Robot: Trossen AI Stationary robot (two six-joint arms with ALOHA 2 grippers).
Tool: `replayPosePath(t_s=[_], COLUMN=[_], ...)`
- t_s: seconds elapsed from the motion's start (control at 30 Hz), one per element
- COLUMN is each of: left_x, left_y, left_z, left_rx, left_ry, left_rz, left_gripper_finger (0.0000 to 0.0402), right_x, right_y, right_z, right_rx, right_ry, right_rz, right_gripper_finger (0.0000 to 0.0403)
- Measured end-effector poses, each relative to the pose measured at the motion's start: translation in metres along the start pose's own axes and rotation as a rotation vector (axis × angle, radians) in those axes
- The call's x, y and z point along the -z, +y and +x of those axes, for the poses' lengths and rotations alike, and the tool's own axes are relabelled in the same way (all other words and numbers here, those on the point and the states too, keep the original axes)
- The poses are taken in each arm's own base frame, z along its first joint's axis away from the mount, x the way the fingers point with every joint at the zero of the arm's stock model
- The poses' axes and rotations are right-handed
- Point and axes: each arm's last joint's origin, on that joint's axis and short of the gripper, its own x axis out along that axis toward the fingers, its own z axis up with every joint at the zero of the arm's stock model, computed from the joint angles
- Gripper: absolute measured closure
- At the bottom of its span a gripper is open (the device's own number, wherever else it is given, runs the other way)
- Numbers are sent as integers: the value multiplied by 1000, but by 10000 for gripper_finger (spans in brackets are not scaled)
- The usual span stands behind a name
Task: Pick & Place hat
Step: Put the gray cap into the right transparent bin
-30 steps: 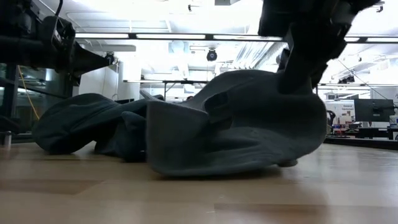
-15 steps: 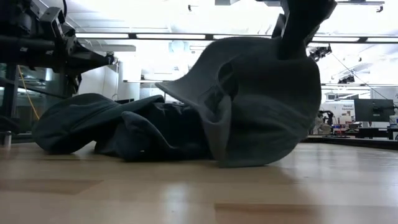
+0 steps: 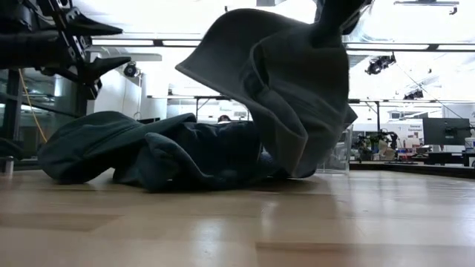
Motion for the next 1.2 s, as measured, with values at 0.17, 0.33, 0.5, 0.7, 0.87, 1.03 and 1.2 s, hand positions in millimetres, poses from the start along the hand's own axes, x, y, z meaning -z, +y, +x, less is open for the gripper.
replayPosePath(t_s=[0.17, 0.33, 0.5, 0.7, 0.87, 1.03, 1.2], left_x=[3, 2, -6, -14, -19, -20, -17], left_y=[3, 3, -4, -8, -10, -10, -6], left_z=[6, 18, 35, 67, 101, 130, 150], left_rx=[-26, 12, 30, 4, 28, 97, 105], left_ry=[39, 68, 118, 233, 329, 435, 511], left_rz=[-31, -50, 17, 160, 242, 237, 211], left_gripper_finger=[171, 184, 188, 188, 188, 188, 188], right_x=[-10, -19, -22, -25, -27, -27, -28], right_y=[-9, -19, -29, -40, -47, -56, -64], right_z=[-5, -8, -6, -4, -3, -2, -1], right_rx=[21, 33, 40, 55, 73, 98, 116], right_ry=[-33, -53, -45, -43, -39, -19, -12], right_rz=[0, 10, 40, 60, 64, 83, 93], right_gripper_finger=[402, 402, 402, 402, 402, 402, 402])
